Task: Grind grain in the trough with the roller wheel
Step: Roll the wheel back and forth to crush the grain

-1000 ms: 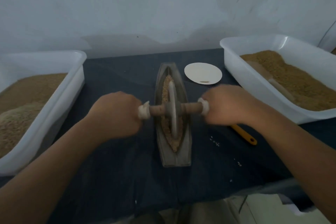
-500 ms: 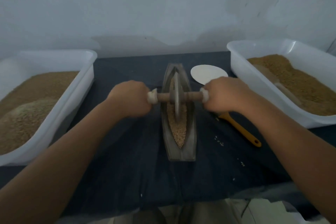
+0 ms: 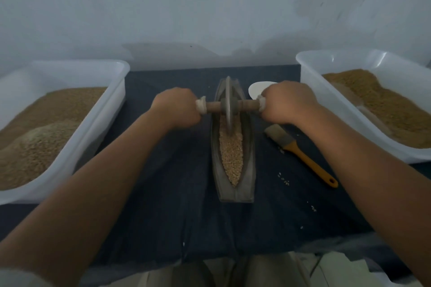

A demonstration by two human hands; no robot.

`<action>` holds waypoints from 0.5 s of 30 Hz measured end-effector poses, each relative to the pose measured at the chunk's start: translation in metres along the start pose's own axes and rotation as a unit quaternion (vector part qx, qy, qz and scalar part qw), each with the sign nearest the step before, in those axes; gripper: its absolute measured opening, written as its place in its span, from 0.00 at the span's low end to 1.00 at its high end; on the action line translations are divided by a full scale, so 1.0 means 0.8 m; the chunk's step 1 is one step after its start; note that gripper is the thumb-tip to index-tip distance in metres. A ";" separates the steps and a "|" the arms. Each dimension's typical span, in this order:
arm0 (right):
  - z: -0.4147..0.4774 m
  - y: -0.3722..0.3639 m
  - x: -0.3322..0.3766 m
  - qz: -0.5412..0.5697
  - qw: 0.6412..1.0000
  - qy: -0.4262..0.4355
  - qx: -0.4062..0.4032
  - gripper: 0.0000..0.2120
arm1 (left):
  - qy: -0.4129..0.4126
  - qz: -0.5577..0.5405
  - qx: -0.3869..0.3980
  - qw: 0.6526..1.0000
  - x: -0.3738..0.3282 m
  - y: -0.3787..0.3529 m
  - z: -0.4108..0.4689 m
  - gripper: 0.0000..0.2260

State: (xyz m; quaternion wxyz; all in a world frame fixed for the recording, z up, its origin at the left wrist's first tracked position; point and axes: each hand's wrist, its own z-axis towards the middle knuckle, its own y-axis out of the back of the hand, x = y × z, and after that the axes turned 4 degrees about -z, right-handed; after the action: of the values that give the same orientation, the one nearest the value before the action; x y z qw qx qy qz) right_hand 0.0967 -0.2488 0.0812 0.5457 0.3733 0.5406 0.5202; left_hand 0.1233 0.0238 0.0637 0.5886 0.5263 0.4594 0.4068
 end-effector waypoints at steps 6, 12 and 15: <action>-0.101 0.015 -0.004 0.085 0.988 0.095 0.087 0.20 | -0.088 -0.002 -0.043 0.995 0.023 -0.023 -0.128 0.15; -0.024 -0.023 -0.002 0.032 0.998 -0.003 0.045 0.11 | -0.029 0.058 -0.058 0.996 0.001 -0.005 -0.030 0.15; 0.008 -0.030 -0.003 0.025 0.998 -0.049 0.009 0.09 | -0.012 0.082 -0.078 0.994 -0.010 0.011 0.014 0.16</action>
State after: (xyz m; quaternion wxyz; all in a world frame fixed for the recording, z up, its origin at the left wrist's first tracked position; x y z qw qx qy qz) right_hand 0.1076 -0.2544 0.0592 0.5548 0.4164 0.5086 0.5101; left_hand 0.1322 0.0147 0.0740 0.5979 0.5194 0.3747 0.4821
